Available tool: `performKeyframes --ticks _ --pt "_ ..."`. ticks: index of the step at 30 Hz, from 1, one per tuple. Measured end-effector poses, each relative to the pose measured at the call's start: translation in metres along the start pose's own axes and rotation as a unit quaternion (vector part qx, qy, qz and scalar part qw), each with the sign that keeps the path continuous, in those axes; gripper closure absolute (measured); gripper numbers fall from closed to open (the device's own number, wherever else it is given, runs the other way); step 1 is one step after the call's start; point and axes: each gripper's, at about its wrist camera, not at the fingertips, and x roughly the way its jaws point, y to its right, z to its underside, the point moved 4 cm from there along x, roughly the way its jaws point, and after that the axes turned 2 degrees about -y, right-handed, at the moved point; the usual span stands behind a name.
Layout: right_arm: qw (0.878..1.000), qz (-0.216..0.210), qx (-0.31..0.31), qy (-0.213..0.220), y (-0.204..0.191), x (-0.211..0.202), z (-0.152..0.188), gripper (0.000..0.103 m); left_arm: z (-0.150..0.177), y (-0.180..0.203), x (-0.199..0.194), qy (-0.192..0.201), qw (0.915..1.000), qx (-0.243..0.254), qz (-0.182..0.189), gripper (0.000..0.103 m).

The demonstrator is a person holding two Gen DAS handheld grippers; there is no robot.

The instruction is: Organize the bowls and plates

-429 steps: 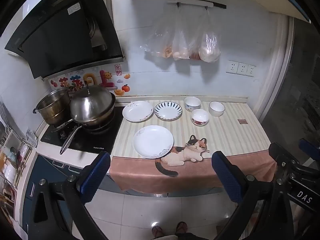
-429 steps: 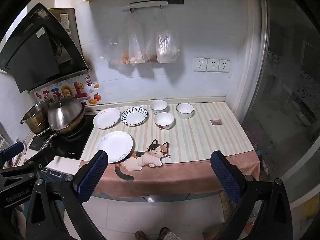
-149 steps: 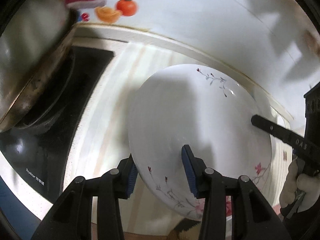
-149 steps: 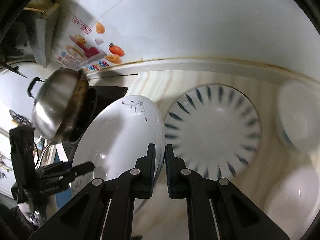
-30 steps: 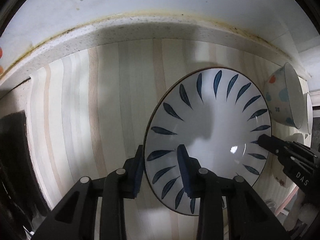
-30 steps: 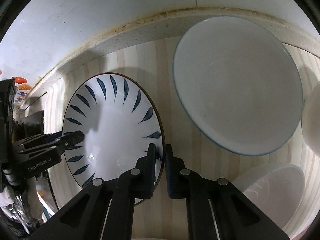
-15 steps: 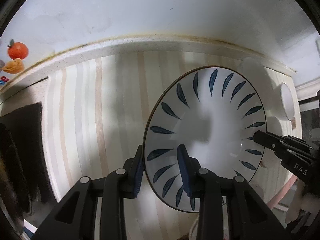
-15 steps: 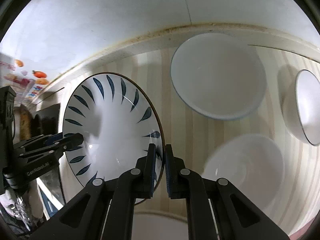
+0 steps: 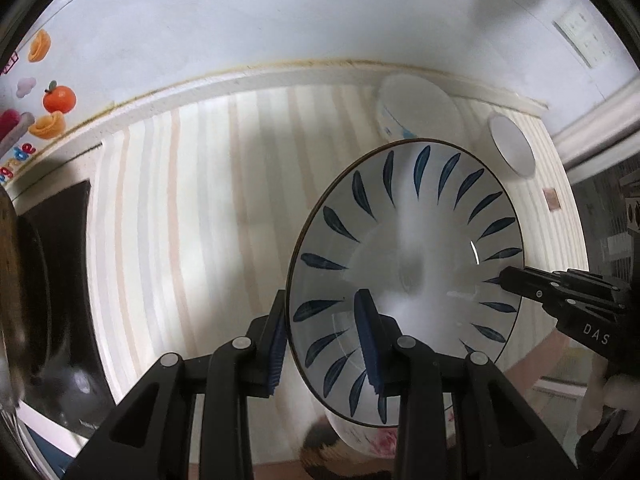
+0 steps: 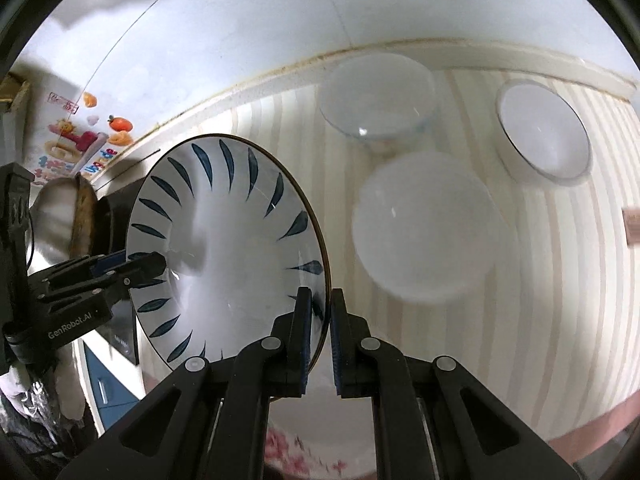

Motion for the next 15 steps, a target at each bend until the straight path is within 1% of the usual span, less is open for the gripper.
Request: performKeyframes --ticks 4,10,15 --pt "1.0 0.001 0.007 -0.01 0.017 0.0 0.033 0.093 0.022 0.009 0.001 -0.013 0.9999 -0.003 0.008 0.073" --pt "0.999 -0.001 0.02 -0.037 0.039 0.011 0.083 0.093 0.059 0.022 0.027 -0.047 0.9988 -0.006 0.007 0.073" --pt "0.998 -0.003 0.025 -0.056 0.049 0.029 0.109 0.093 0.078 0.027 0.049 -0.073 0.9973 -0.011 0.001 0.073"
